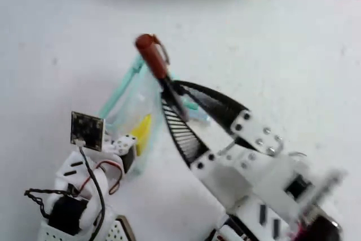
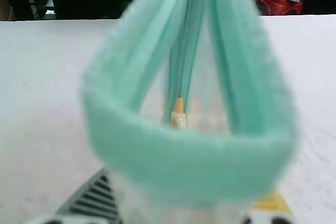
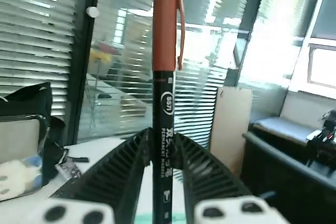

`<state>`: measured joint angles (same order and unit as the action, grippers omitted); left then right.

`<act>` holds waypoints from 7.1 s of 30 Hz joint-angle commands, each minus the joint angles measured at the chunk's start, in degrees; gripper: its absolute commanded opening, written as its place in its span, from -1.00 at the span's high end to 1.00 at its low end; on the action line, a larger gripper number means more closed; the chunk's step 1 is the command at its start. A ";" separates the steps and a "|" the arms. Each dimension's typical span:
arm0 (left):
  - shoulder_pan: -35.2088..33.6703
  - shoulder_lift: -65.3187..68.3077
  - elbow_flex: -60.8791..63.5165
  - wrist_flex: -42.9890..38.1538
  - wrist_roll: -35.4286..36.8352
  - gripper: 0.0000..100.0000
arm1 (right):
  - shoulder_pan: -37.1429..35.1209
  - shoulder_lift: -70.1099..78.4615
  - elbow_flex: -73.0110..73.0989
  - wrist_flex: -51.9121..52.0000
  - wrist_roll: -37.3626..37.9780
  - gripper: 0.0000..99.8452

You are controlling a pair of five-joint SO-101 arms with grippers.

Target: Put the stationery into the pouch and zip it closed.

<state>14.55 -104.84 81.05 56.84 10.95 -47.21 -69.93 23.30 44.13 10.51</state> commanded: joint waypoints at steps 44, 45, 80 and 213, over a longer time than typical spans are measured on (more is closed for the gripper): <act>1.89 -0.13 -2.81 2.02 -6.86 0.58 | -1.27 2.24 25.41 -17.89 -1.32 0.96; 1.89 -0.13 -2.81 2.02 -6.86 0.58 | -1.19 1.27 25.41 -16.57 -1.23 0.93; -11.91 -0.13 -2.90 -0.97 0.62 0.59 | 25.98 34.15 -10.73 19.91 -1.14 0.70; 4.70 -0.13 -3.87 4.48 -6.51 0.48 | 18.68 38.73 -49.85 51.65 9.85 0.97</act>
<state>17.89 -105.01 80.00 60.79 5.05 -27.96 -29.49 -26.46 97.23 22.37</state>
